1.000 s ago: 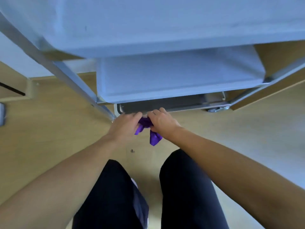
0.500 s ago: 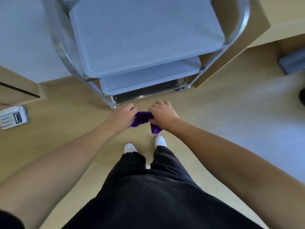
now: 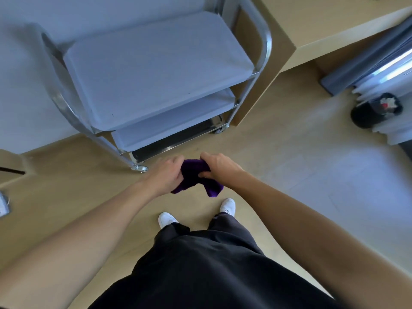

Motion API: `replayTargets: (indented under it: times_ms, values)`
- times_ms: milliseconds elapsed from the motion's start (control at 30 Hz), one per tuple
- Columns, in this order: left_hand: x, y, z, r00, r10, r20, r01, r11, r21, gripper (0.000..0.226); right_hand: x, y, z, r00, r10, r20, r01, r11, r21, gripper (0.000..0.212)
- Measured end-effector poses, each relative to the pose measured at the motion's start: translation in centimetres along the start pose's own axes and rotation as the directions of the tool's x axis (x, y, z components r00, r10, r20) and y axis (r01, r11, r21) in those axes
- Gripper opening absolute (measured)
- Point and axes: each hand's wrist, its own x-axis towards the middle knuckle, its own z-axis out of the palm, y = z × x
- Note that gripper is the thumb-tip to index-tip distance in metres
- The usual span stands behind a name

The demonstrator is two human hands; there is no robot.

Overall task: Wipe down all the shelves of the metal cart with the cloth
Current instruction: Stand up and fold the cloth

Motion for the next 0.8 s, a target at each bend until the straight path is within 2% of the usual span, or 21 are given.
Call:
replayTargets:
  times_ms: [133,267,400,500,600,667,733,800]
  values:
    - [1.1,0.9,-0.2,0.998,0.066,0.022,-0.067,0.995,0.069,0.011,-1.2,1.6,-0.6,0.999,0.032,-0.044,-0.033,0.999,-0.028,0.041]
    - [2.9,2.3,-0.5,0.999,0.023,-0.025,-0.021,0.997,0.073,0.009,-1.6,3.5,-0.9,0.995,0.086,-0.057,-0.085,0.996,0.028,0.035]
    - [5.4,5.8,-1.1,0.992,-0.12,-0.042,0.115,0.988,-0.102,0.01,-1.5,6.3,-1.7,0.966,0.232,-0.113,-0.219,0.968,0.123,0.024]
    - [7.4,9.5,-0.9,0.987,-0.158,-0.011,0.152,0.969,-0.194,0.009,-1.2,8.3,-2.4,0.953,0.285,-0.1,-0.247,0.926,0.287,0.019]
    - [9.7,13.4,-0.3,0.986,-0.131,0.103,0.16,0.916,-0.367,0.009,-1.6,10.8,-3.1,0.97,0.235,-0.056,-0.188,0.879,0.438,0.018]
    - [11.4,15.2,-0.1,0.982,-0.079,0.17,0.135,0.927,-0.351,0.012,-2.4,13.4,-3.8,0.983,0.183,-0.019,-0.152,0.863,0.482,0.015]
    - [13.1,16.7,0.2,0.973,-0.034,0.227,0.117,0.926,-0.36,0.027,-3.3,16.3,-4.7,0.99,0.138,-0.009,-0.115,0.859,0.498,0.026]
    - [14.9,18.0,0.8,0.974,-0.011,0.226,0.095,0.927,-0.363,0.042,-3.8,19.3,-5.7,0.991,0.123,-0.05,-0.089,0.893,0.442,0.031]
